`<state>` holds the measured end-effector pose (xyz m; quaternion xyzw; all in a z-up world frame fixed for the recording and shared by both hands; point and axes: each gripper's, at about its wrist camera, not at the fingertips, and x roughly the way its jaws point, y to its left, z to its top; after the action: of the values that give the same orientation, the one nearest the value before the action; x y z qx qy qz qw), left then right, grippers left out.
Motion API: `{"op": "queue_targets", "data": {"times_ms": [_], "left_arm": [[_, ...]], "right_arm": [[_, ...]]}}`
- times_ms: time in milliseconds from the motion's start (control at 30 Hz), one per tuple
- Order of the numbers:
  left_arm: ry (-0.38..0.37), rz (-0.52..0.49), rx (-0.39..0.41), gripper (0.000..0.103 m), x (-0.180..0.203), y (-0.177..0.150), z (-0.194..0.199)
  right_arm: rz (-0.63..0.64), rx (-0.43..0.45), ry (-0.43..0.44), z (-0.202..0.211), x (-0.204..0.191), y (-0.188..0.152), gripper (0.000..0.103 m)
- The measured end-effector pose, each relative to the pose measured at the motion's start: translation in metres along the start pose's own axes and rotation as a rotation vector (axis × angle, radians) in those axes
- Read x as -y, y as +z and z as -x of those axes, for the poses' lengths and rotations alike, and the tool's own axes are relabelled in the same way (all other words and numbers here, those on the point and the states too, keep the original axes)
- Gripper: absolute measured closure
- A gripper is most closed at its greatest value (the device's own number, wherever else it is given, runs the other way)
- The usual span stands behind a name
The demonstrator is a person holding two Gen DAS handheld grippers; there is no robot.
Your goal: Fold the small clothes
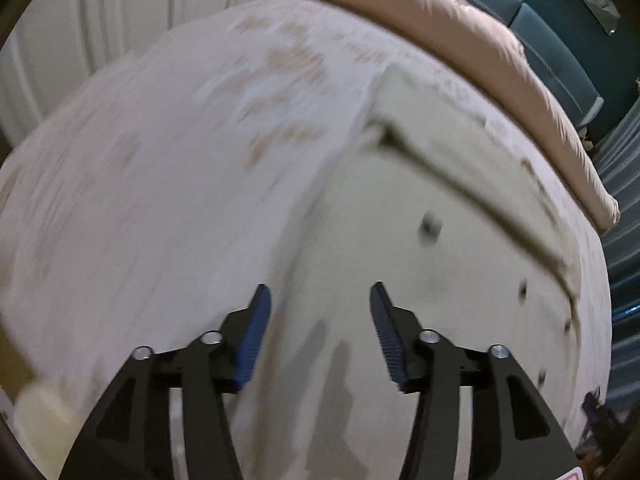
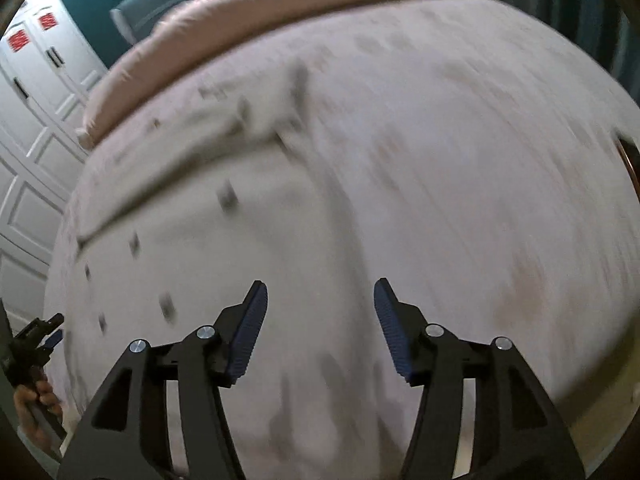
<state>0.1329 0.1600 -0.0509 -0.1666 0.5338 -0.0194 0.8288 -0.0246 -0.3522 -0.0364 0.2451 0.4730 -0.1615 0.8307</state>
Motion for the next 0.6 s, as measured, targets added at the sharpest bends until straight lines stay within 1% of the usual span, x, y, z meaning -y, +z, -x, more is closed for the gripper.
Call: {"op": "queue_targets", "data": {"times_ms": [33,67,133,167,233,300,333,400,433,500,600], "left_arm": [[0.003,0.009,-0.018,0.047,-0.008,-0.013,0.005],[0.001,0.019,-0.038,0.045,-0.016,-0.026,0.009],[-0.018,0.037,-0.066,0.045,-0.025,-0.046,0.013],[-0.030,0.046,-0.065,0.044,-0.028,-0.055,0.016],[-0.044,0.051,-0.060,0.043,-0.027,-0.064,0.020],[-0.083,0.068,-0.066,0.037,-0.025,-0.068,0.020],[-0.091,0.078,-0.074,0.037,-0.024,-0.068,0.018],[-0.081,0.093,-0.073,0.036,-0.021,-0.066,0.014],[-0.085,0.097,-0.065,0.036,-0.020,-0.065,0.012],[-0.083,0.111,-0.064,0.035,-0.017,-0.060,0.010],[-0.094,0.108,-0.067,0.035,-0.013,-0.056,0.008]], "right_arm": [[-0.021,-0.028,0.008,0.004,0.011,-0.019,0.044],[-0.033,-0.043,0.010,0.006,0.019,-0.030,0.044],[-0.074,-0.076,0.007,0.006,0.030,-0.055,0.044],[-0.107,-0.103,0.026,0.005,0.035,-0.066,0.044],[-0.141,-0.114,0.062,0.006,0.034,-0.078,0.044],[-0.143,-0.101,0.101,0.011,0.028,-0.080,0.040],[-0.143,-0.095,0.115,0.010,0.025,-0.079,0.037],[-0.148,-0.094,0.141,0.005,0.021,-0.075,0.036],[-0.150,-0.096,0.141,0.003,0.020,-0.072,0.036],[-0.153,-0.097,0.140,-0.007,0.014,-0.067,0.032],[-0.151,-0.081,0.117,-0.010,0.007,-0.063,0.031]]}}
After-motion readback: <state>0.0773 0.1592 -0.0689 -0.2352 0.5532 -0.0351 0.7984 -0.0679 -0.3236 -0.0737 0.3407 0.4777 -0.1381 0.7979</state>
